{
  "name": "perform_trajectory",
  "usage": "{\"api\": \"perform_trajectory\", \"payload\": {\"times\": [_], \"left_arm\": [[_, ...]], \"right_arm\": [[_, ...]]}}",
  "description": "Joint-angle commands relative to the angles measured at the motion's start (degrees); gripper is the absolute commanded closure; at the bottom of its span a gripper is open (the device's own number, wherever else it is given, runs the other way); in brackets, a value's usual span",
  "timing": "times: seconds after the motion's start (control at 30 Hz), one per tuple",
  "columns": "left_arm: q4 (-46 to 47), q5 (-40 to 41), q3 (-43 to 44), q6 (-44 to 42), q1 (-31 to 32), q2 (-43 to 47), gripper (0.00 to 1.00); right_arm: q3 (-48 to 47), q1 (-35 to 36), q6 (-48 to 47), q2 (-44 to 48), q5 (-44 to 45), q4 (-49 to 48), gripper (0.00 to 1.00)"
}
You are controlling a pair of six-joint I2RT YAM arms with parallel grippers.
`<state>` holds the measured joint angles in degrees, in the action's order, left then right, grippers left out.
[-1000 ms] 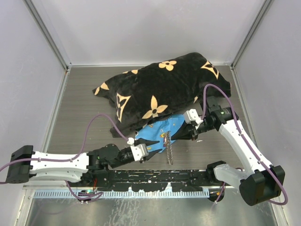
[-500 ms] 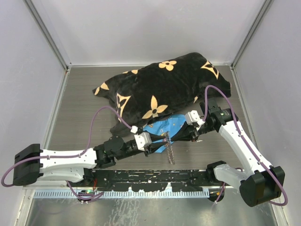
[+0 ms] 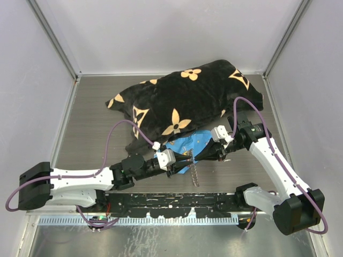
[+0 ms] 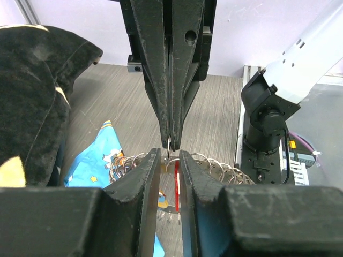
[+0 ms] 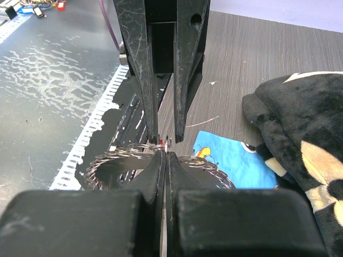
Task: Remove the keys from the keyring
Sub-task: Remove the key from the keyring.
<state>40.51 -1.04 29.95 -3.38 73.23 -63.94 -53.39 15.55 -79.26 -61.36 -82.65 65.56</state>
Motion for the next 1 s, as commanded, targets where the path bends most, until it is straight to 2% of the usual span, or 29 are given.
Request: {"api": "perform_trajectory", "payload": {"times": [0.0,0.23,0.47,0.6,0.7,0.97], "left_arm": [[3.79,-1.24,2.80,0.91,-0.62,-0.67,0.79],[3.26,-1.76,3.19,1.26,-1.11,-1.06,0.86],[1.87,-2.83,3.70,1.68,-1.42,-1.10,1.00],[1.14,-2.81,3.71,1.86,-1.49,-0.98,1.00],[0.89,-2.31,3.47,2.14,-1.60,-0.75,0.93],[0.69,-2.38,3.36,2.41,-1.73,-0.82,0.90]], "right_arm": [[-0.42,-0.21,-0.72,1.29,-4.27,-0.52,0.99],[-0.32,-0.24,-0.72,1.17,-4.36,-0.52,0.99],[-0.27,-0.23,-0.72,1.29,-4.35,-0.46,0.99],[-0.31,-0.20,-0.83,1.25,-4.27,-0.53,0.99],[-0.31,-0.20,-0.79,1.27,-4.32,-0.56,0.99],[-0.34,-0.19,-0.80,1.17,-4.37,-0.52,0.99]]}}
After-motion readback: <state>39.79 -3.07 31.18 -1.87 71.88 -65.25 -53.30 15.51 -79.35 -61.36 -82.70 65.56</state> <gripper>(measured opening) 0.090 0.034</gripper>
